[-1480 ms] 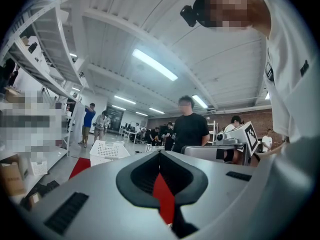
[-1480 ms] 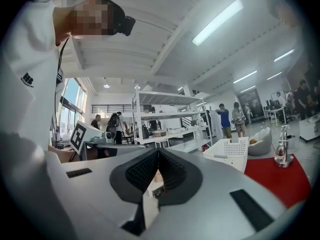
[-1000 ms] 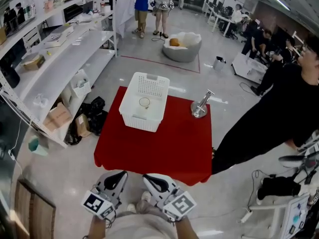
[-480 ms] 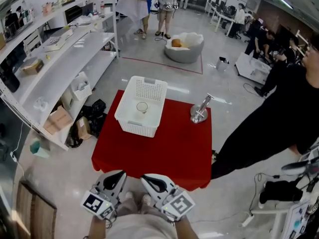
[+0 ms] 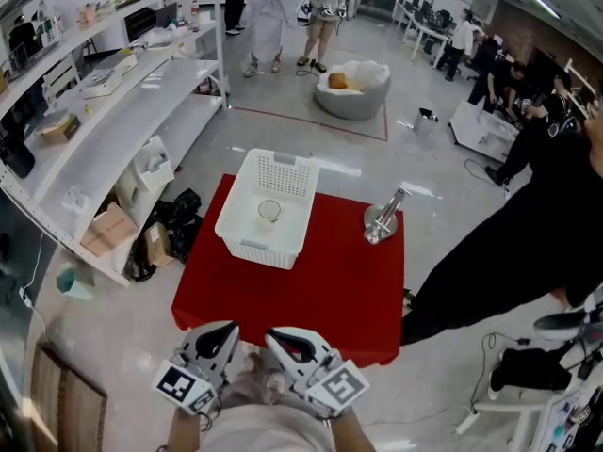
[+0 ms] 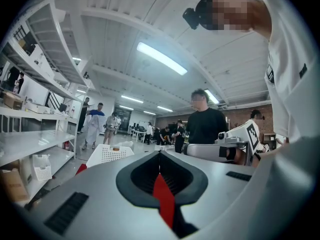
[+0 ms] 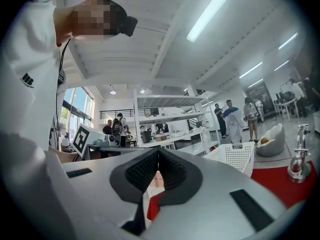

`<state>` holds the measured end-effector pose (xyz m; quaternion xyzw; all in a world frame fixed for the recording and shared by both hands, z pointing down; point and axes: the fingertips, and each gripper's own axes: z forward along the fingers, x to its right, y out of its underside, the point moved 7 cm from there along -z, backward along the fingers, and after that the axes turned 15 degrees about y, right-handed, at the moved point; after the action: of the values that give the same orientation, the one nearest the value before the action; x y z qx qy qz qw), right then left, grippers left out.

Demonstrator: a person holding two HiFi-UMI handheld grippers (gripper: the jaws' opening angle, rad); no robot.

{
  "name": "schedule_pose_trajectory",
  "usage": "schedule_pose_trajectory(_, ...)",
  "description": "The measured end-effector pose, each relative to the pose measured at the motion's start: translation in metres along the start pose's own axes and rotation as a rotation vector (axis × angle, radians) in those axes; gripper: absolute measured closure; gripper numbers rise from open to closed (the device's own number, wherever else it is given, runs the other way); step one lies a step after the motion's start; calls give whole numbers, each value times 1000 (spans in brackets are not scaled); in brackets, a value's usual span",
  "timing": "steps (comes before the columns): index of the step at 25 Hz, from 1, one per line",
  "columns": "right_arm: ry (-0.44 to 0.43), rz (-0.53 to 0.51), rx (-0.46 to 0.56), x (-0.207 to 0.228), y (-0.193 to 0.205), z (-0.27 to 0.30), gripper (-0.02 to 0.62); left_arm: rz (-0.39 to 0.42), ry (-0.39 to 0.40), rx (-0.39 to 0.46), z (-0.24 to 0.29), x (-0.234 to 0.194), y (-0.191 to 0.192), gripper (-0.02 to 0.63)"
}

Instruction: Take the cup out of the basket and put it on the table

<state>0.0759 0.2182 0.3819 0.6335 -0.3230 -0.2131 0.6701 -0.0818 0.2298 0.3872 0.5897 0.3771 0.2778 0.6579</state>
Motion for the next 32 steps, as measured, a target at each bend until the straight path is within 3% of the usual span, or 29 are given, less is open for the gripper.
schedule_pose_trajectory(18, 36, 6, -21, 58, -1, 97, 588, -18, 49, -6, 47, -108, -14, 595)
schedule_pose_trajectory(32, 113, -21, -60, 84, -3, 186, 588, -39, 120, 2, 60, -206, -23, 595)
